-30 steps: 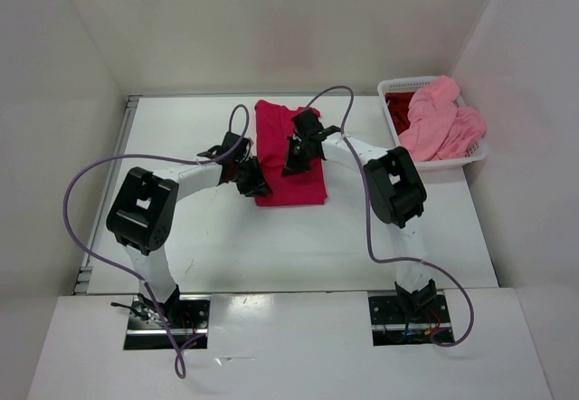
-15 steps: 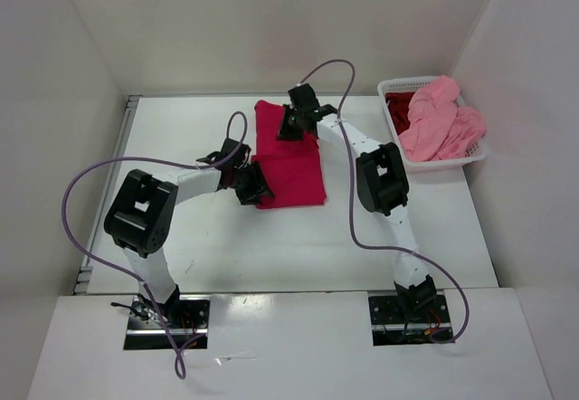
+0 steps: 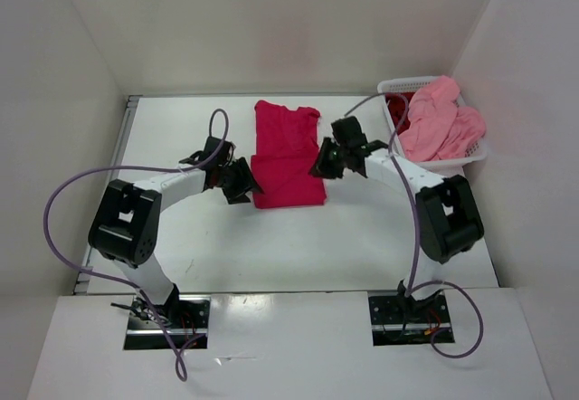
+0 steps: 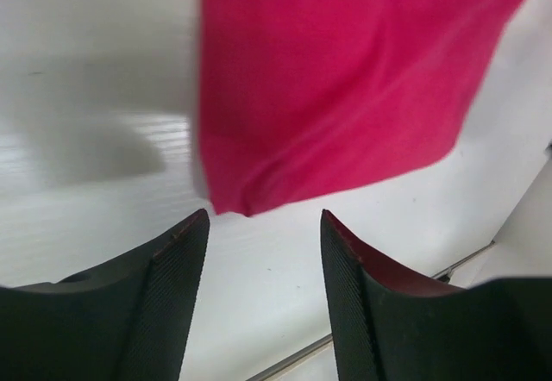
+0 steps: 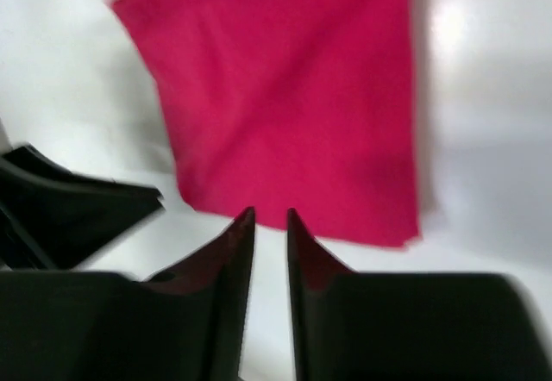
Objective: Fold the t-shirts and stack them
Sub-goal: Fold the folded rectangular tshirt in 1/3 of the way, then grab one side of the 2/3 rectangular tshirt with both arms
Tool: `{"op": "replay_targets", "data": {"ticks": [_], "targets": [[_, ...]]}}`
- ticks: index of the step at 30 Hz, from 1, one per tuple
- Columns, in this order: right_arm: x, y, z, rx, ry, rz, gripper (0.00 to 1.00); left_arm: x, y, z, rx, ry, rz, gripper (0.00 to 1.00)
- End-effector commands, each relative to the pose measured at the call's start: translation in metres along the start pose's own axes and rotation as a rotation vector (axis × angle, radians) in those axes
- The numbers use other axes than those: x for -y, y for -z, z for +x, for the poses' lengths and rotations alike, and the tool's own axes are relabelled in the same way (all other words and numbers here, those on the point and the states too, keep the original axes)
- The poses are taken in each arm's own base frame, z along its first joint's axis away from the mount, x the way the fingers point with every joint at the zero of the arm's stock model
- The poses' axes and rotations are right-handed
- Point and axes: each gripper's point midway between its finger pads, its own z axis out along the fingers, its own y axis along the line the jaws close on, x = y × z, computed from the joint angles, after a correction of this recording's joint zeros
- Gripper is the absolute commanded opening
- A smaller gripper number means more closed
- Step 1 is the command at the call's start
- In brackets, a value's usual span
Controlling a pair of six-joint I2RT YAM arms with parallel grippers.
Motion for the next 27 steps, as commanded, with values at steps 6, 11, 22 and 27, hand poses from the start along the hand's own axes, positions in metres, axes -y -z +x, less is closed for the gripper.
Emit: {"op": "replay_targets", "data": {"ticks": [6,11,22,27], "targets": [[0.062,0.004,0.042,-0.030,-0.121,0.049,0.49,-0.025,-0.025,0.016,-0.094,0.029,-0.018,0.59],[0.076,-0.017,0.056,-0.088,-0.126,0.075,0.50,-0.030,-0.036,0.017,-0.110,0.035,-0.021,0.52],[0.076,-0.015,0.066,-0.111,-0.150,0.052,0.01,-0.031,-0.027,0.019,-0.106,0.037,-0.036,0.02],[0.061,0.019,0.122,-0.186,-0.152,0.044,0.00,-0.033,0.005,0.042,-0.140,0.008,-0.033,0.00]]}}
